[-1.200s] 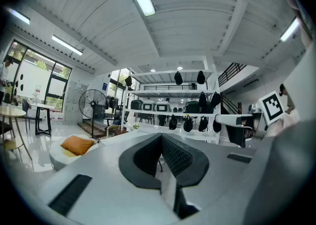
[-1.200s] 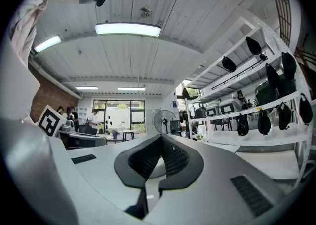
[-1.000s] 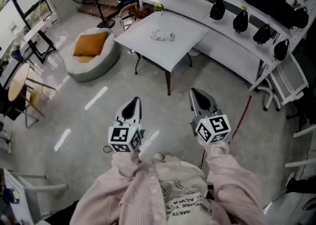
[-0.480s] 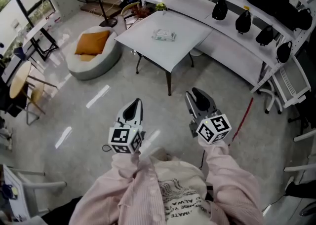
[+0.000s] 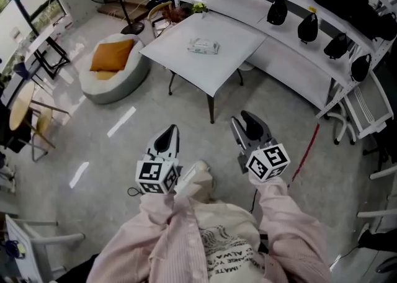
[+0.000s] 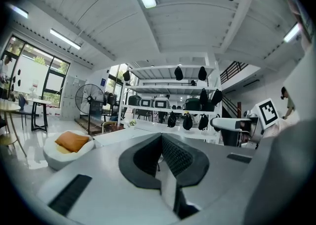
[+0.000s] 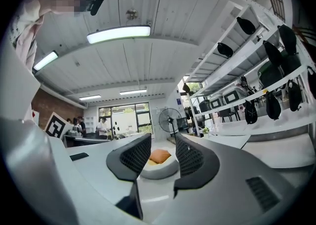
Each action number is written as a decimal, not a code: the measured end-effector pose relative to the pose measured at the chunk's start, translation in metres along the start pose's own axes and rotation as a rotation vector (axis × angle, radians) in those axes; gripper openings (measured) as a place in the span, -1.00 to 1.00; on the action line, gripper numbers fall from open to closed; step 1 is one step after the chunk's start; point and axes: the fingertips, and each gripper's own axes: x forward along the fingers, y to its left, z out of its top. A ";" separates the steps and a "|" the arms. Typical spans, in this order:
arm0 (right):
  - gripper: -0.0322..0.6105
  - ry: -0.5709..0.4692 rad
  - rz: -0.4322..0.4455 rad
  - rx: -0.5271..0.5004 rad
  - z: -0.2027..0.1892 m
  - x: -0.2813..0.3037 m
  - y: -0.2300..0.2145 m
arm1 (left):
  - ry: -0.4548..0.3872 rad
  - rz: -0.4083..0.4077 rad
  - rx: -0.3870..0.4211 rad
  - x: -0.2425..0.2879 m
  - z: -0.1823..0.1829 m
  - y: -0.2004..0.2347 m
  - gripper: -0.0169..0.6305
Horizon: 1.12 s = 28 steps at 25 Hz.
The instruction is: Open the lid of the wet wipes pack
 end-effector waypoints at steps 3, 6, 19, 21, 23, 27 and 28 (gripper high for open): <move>-0.51 0.006 0.012 0.027 -0.005 0.023 -0.014 | 0.009 -0.007 -0.008 0.026 -0.003 0.010 -0.95; -0.51 0.019 0.010 0.040 -0.009 0.049 -0.030 | 0.026 -0.011 -0.017 0.052 -0.003 0.025 -0.95; -0.51 0.066 0.043 0.079 -0.012 0.173 -0.094 | 0.049 -0.018 -0.043 0.173 0.015 0.102 -0.95; -0.51 0.066 0.036 0.078 -0.013 0.187 -0.104 | 0.045 -0.027 -0.041 0.188 0.016 0.111 -0.95; -0.51 0.059 0.029 0.084 -0.015 0.199 -0.112 | 0.044 -0.031 -0.040 0.200 0.017 0.120 -0.95; -0.51 0.064 0.027 0.091 -0.022 0.217 -0.124 | 0.052 -0.030 -0.040 0.218 0.014 0.133 -0.95; -0.51 0.070 0.027 0.092 -0.024 0.220 -0.126 | 0.055 -0.030 -0.043 0.222 0.013 0.135 -0.95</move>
